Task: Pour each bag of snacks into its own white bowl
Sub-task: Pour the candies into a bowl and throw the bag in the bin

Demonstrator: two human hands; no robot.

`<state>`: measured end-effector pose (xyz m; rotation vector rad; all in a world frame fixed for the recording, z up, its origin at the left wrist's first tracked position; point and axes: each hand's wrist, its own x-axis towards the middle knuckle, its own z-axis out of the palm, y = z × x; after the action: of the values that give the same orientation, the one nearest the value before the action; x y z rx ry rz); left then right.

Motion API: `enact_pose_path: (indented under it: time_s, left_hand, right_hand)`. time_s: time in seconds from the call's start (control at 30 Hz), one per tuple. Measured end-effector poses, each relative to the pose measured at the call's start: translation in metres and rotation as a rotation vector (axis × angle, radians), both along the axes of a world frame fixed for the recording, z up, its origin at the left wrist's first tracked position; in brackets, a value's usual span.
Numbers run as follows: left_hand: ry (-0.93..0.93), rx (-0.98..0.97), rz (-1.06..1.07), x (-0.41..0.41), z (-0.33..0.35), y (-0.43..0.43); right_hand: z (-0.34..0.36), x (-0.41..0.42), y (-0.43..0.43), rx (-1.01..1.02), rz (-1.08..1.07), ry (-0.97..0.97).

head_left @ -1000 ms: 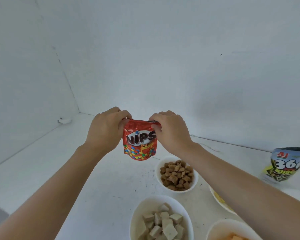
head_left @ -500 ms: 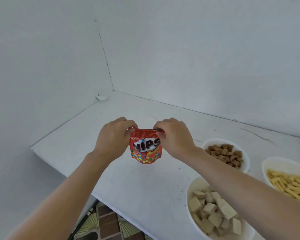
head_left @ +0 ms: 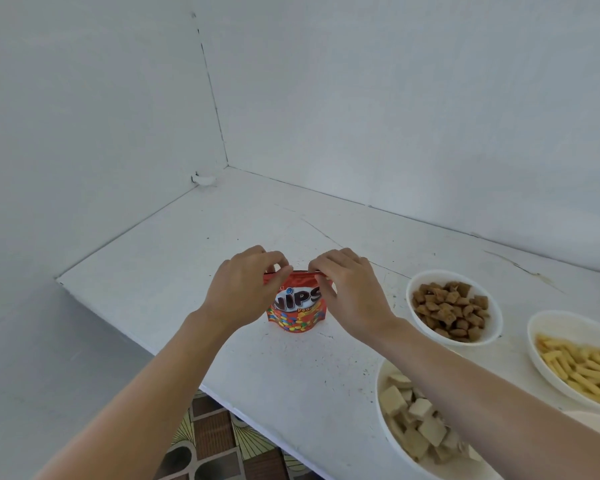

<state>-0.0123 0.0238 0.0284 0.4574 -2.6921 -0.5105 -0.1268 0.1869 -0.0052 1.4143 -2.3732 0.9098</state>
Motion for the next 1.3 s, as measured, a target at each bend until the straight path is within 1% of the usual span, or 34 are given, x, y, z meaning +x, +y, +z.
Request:
enact_pose_path:
  time_s: [0.1, 0.17, 0.33, 0.4, 0.53, 0.67, 0.77, 0.83, 0.97, 1.03, 1.13, 1.3]
  left_hand:
    - [-0.024, 0.002, -0.022, -0.009, 0.003, 0.0]
    - [-0.069, 0.039, -0.028, -0.014, 0.006, -0.002]
    - [-0.306, 0.283, -0.12, -0.023, 0.019, -0.017]
    - [-0.359, 0.347, -0.166, -0.021, 0.022, -0.023]
    - [-0.387, 0.467, -0.199, -0.02, 0.023, -0.028]
    - [-0.377, 0.534, -0.168, -0.021, 0.022, -0.033]
    - [-0.399, 0.525, -0.167, -0.024, 0.023, -0.037]
    - [-0.421, 0.475, -0.198, -0.027, 0.026, -0.036]
    - [-0.484, 0.338, -0.257, -0.035, 0.033, -0.035]
    - [-0.525, 0.288, -0.291, -0.04, 0.037, -0.034]
    - [-0.549, 0.24, -0.303, -0.044, 0.039, -0.029]
    - [-0.485, 0.211, -0.287, -0.039, 0.035, -0.023]
  right_hand:
    - [0.0, -0.003, -0.001, -0.005, 0.014, 0.047]
    - [0.001, -0.005, -0.001, -0.001, 0.034, 0.077]
    - [0.002, -0.013, 0.003, -0.044, 0.104, 0.187]
    - [0.001, -0.015, 0.004, -0.076, 0.141, 0.219]
    - [0.0, -0.021, 0.002, -0.112, 0.19, 0.254]
    - [-0.002, -0.027, -0.003, -0.088, 0.212, 0.252]
    - [-0.001, -0.029, -0.007, -0.056, 0.215, 0.237]
    - [0.002, -0.029, -0.01, -0.034, 0.212, 0.205]
    - [0.008, -0.027, -0.016, 0.045, 0.21, 0.038]
    - [0.009, -0.026, -0.019, 0.07, 0.212, -0.002]
    - [0.012, -0.026, -0.021, 0.064, 0.2, 0.033]
    - [0.011, -0.022, -0.016, 0.076, 0.206, 0.154]
